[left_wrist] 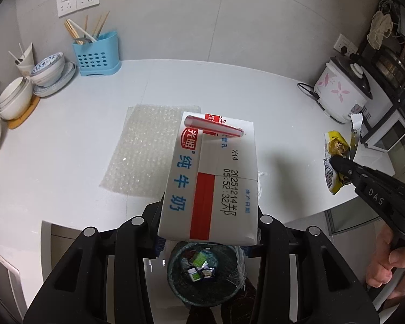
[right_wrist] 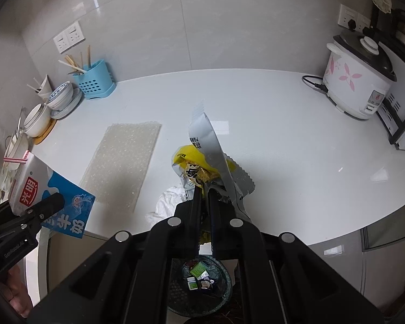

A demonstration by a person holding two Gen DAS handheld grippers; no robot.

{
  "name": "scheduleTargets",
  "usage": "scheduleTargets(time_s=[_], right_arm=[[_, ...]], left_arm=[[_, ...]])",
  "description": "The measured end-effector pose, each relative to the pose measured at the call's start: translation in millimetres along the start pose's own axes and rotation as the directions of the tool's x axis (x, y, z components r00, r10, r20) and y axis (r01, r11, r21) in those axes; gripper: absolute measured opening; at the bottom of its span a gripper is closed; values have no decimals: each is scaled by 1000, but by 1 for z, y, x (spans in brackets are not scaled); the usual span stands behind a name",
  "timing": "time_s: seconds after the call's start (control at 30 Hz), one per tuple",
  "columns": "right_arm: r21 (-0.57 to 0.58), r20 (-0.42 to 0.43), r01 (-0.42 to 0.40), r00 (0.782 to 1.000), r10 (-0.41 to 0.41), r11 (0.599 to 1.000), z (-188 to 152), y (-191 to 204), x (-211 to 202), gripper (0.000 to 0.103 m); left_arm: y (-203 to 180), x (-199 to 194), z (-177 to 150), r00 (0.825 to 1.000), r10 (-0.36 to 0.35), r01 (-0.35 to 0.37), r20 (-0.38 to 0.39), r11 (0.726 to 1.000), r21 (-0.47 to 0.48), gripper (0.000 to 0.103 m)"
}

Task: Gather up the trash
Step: 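Carry the milk carton with the left tool while the right tool carries the snack bag over the wastebasket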

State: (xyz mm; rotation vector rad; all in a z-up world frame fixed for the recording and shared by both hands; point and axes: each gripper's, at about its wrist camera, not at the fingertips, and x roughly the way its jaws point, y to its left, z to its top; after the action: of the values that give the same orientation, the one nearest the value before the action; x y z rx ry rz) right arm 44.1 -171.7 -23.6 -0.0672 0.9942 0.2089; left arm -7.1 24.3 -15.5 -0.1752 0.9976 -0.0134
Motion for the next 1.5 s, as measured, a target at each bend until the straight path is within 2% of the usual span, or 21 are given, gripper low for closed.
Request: scheduleTargets(time_s=[0.37, 0.63, 1.2, 1.5], right_arm=[[-46, 17, -55, 998, 56, 997, -39, 17, -23, 5], [-67, 2, -80, 997, 80, 995, -69, 23, -25, 5], [-110, -51, -104, 994, 99, 988, -137, 29, -1, 5], [-126, -76, -110, 992, 101, 986, -163, 35, 25, 5]], left_arm=[[0, -12, -40, 1000, -5, 5, -3, 1000, 20, 40], [-3, -14, -66, 1000, 2, -1, -11, 1000, 29, 40], [1, 29, -134, 995, 6, -6, -102, 1000, 0, 40], [-10, 58, -151, 992, 3, -2, -126, 1000, 12, 41]])
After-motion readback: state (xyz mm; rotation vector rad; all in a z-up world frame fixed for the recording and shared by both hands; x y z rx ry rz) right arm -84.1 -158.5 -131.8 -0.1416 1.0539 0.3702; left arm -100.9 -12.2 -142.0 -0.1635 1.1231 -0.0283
